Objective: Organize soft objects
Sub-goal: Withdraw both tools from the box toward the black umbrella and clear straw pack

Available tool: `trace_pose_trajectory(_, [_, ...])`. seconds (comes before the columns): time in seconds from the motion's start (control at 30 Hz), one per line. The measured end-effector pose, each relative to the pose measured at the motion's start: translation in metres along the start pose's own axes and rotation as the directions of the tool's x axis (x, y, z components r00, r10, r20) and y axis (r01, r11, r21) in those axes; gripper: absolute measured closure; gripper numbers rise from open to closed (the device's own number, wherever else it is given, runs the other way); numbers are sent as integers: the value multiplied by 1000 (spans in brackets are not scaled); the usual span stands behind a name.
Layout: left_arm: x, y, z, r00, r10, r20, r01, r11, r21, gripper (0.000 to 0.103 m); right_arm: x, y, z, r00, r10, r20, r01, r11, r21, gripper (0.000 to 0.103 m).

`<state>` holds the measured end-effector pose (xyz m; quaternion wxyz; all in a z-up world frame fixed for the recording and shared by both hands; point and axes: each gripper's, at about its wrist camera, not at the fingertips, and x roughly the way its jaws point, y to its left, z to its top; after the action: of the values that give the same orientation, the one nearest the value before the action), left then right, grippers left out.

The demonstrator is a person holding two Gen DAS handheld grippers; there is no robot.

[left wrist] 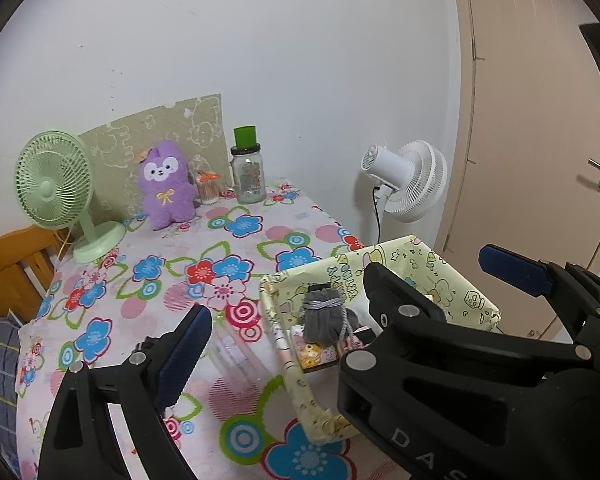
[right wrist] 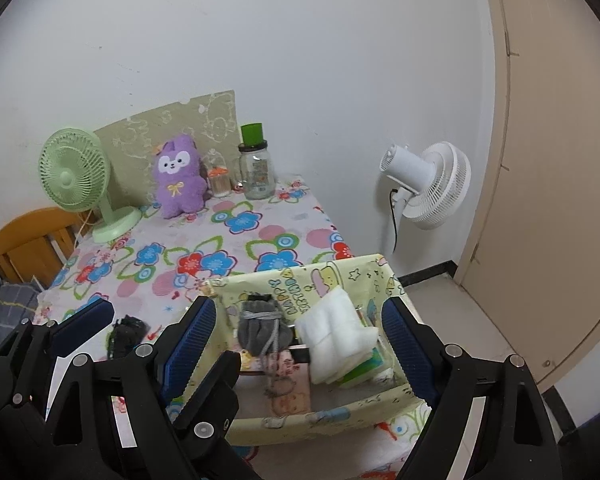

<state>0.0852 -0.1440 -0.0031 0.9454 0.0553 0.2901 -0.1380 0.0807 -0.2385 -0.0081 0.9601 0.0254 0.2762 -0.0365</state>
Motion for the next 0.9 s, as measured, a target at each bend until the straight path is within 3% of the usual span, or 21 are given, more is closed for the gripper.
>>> trace_pose_trajectory(0.3, [-7,30,-5,1000,20,0,-20,1000,-15,8,-6,30,0,1000,-2,5,2,1000,-26,16])
trace_pose_trajectory(0.9, [7,119,-29,989,127,-72,-133,987,-90,8,31,118,-8,992,121,-47,-125,986,-110,16])
